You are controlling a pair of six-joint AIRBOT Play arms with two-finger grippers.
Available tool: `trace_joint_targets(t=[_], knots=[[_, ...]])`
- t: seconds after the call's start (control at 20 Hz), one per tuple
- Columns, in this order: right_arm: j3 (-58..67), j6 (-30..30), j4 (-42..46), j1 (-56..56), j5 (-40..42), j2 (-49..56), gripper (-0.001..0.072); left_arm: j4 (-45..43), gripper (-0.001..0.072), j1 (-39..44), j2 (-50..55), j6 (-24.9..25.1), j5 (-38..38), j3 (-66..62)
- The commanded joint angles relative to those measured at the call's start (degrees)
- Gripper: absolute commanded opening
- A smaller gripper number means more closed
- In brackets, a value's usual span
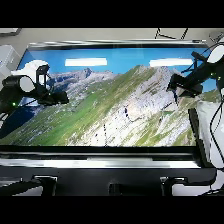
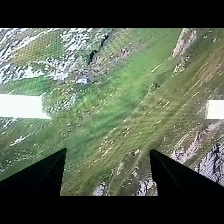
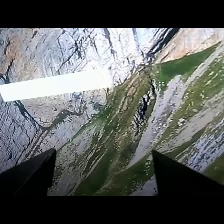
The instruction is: Fold the clothes and pants, and hang the long-sleeved shirts on hangers.
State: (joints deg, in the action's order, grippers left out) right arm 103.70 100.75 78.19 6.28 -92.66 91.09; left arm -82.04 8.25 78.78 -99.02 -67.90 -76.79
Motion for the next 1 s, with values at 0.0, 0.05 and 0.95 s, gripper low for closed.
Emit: trace_joint_targets(t=[0.0,0.05,0.95], knots=[[-0.02,0.0,0.0,-0.07,0.0,0.04,0.0694,0.0,0.0601,0.04,-0.02,0.02,0.02,0.02],[-0.02,0.0,0.0,-0.07,0.0,0.04,0.0694,0.0,0.0601,0.04,-0.02,0.02,0.02,0.02],[-0.02,-0.02,2.19,-0.07,11.54,0.04,0.0693,0.02,0.0601,0.04,1.2,0.0,10.45,0.04]])
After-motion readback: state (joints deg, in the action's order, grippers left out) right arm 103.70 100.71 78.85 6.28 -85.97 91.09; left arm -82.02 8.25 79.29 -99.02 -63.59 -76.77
